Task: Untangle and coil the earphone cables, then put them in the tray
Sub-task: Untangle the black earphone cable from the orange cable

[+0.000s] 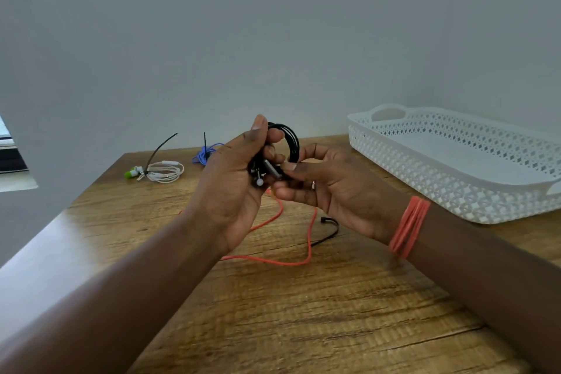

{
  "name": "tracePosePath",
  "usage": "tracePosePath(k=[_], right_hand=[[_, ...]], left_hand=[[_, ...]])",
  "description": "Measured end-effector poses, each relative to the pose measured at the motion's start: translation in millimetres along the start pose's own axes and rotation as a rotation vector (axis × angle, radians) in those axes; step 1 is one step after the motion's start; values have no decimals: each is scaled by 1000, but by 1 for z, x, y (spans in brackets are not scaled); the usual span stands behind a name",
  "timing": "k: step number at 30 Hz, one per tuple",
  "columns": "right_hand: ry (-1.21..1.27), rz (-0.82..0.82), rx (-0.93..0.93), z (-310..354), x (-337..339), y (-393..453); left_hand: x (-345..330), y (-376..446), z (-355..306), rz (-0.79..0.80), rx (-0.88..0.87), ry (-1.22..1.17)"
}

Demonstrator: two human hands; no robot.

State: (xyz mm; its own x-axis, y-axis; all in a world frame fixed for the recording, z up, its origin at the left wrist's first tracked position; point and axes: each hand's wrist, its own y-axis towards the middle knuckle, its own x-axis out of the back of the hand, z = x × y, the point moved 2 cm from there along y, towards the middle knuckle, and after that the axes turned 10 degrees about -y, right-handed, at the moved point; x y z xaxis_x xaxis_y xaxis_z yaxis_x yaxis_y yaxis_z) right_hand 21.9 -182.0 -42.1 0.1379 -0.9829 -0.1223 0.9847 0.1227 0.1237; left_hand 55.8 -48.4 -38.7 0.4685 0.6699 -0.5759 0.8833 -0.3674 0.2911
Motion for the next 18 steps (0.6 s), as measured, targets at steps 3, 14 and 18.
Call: tracePosePath(k=[3, 14, 18], right_hand=[[7, -3, 9, 0, 0, -1], [46, -69, -20, -6, 0, 4], [-58, -49, -13, -8, -2, 2]], left_hand=[[1, 0, -1, -7, -6, -7], [-3, -3, 8, 27, -4, 82], [0, -3, 7, -58, -44, 165]])
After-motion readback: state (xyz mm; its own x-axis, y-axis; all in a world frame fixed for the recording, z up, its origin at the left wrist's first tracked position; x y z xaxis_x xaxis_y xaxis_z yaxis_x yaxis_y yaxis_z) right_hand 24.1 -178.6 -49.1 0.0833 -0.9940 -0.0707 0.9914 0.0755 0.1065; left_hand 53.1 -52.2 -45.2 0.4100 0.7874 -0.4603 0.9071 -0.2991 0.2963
